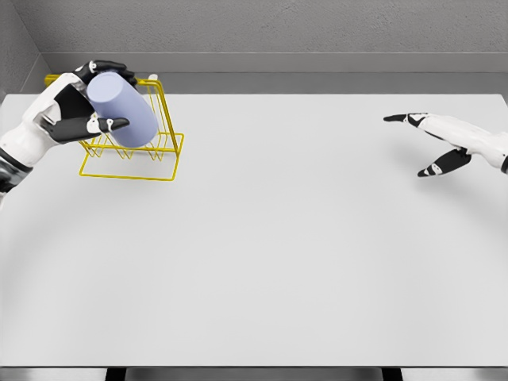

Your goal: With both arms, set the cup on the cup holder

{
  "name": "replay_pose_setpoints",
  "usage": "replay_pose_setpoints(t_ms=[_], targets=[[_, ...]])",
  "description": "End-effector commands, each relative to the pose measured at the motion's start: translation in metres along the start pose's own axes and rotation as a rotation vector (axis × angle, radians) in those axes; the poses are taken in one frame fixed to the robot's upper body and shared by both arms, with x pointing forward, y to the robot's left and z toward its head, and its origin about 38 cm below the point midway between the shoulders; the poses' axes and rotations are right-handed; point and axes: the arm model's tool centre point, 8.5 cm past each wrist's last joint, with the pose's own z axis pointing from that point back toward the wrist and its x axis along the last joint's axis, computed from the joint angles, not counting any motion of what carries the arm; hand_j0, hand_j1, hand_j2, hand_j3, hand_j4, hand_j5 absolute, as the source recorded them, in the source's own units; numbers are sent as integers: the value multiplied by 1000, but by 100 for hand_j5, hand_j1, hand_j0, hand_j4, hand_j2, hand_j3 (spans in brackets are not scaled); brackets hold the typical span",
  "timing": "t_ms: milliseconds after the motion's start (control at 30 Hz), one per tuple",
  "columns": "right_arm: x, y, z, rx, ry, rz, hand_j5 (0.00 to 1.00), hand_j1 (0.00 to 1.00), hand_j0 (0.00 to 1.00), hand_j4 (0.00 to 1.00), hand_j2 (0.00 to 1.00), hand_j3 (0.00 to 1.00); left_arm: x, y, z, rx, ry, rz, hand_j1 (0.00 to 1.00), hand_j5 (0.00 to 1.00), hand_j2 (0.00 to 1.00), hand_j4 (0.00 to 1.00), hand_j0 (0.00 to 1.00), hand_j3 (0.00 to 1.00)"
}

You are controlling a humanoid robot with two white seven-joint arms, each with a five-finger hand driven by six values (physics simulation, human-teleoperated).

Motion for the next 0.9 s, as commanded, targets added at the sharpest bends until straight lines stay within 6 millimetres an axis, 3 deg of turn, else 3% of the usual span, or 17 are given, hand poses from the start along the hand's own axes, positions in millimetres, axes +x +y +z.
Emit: replay_pose_setpoints(t_ms=[0, 167, 433, 500, 567, 700, 767, 867], targets=[[0, 0, -1, -4, -3, -7, 100, 100, 100, 100, 100, 100, 2, 2, 1, 3, -2, 0, 87, 87, 87, 87, 87, 87], [1, 1, -1, -3, -4, -9, 100, 100, 100, 100, 100, 100, 3, 3, 2, 4, -2, -5, 95, 95, 95, 95, 95, 95], [1, 0, -1, -5, -4, -8, 100, 100, 100, 100, 100, 100, 3, 1, 3, -2, -3, -5, 95, 95, 95, 95, 95, 95], [1, 0, -1, -4, -3, -7, 100, 100, 100, 100, 100, 100, 11, -8, -2, -31, -31, -11, 95, 95, 95, 95, 95, 95], [0, 1, -1, -3, -2, -8, 100, 100, 100, 100, 100, 100, 32, -19, -6, -78, -125, -76, 95, 95, 95, 95, 95, 95], [0, 0, 0, -5, -2, -8, 100, 100, 100, 100, 100, 100, 61, -49, 8, -203, -229, -255, 94, 94, 94, 94, 94, 94], [0, 0, 1, -4, 0, -6, 100, 100, 100, 100, 100, 100, 57, -61, 20, -233, -223, -255, 94, 94, 94, 94, 94, 94], [-1, -2, 2, -11, 3, -4, 100, 100, 100, 100, 100, 100, 57, -69, 20, -252, -243, -250, 96, 96, 96, 96, 96, 96]])
